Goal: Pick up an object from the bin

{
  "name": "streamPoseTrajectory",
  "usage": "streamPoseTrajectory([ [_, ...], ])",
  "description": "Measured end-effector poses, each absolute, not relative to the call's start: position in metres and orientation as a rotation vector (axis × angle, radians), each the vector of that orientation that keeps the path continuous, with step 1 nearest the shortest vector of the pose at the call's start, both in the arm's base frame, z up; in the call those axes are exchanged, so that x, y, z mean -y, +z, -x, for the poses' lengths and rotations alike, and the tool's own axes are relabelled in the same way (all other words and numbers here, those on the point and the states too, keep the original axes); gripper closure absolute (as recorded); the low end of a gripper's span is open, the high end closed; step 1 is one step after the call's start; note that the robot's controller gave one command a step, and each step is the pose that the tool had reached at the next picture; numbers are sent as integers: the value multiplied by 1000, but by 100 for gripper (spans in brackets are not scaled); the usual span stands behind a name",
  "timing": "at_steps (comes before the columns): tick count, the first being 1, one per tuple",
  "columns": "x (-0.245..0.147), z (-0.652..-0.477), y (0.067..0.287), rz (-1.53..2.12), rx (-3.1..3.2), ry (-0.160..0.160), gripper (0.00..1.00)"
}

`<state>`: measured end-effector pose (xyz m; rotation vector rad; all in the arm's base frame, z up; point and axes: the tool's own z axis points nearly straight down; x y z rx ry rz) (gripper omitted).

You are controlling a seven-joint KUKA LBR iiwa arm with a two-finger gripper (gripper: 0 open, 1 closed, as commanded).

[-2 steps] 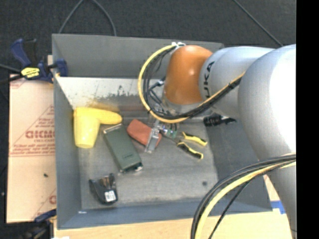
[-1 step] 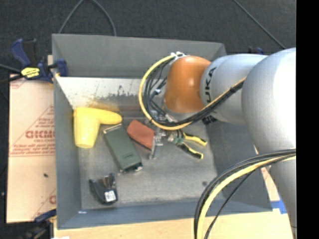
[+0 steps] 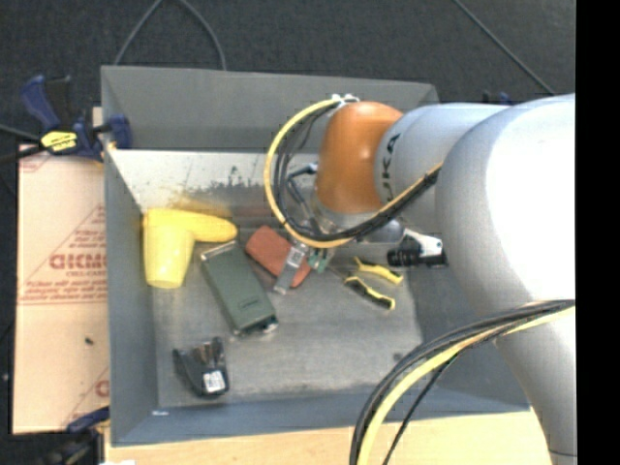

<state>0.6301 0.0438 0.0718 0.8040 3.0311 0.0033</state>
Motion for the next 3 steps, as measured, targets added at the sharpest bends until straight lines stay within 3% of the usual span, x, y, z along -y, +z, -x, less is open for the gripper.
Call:
streamPoseTrajectory([
  [2, -43, -629, 77, -803, -3031, 2, 100],
  [3, -43, -628, 99, -804, -3038, 0, 100],
])
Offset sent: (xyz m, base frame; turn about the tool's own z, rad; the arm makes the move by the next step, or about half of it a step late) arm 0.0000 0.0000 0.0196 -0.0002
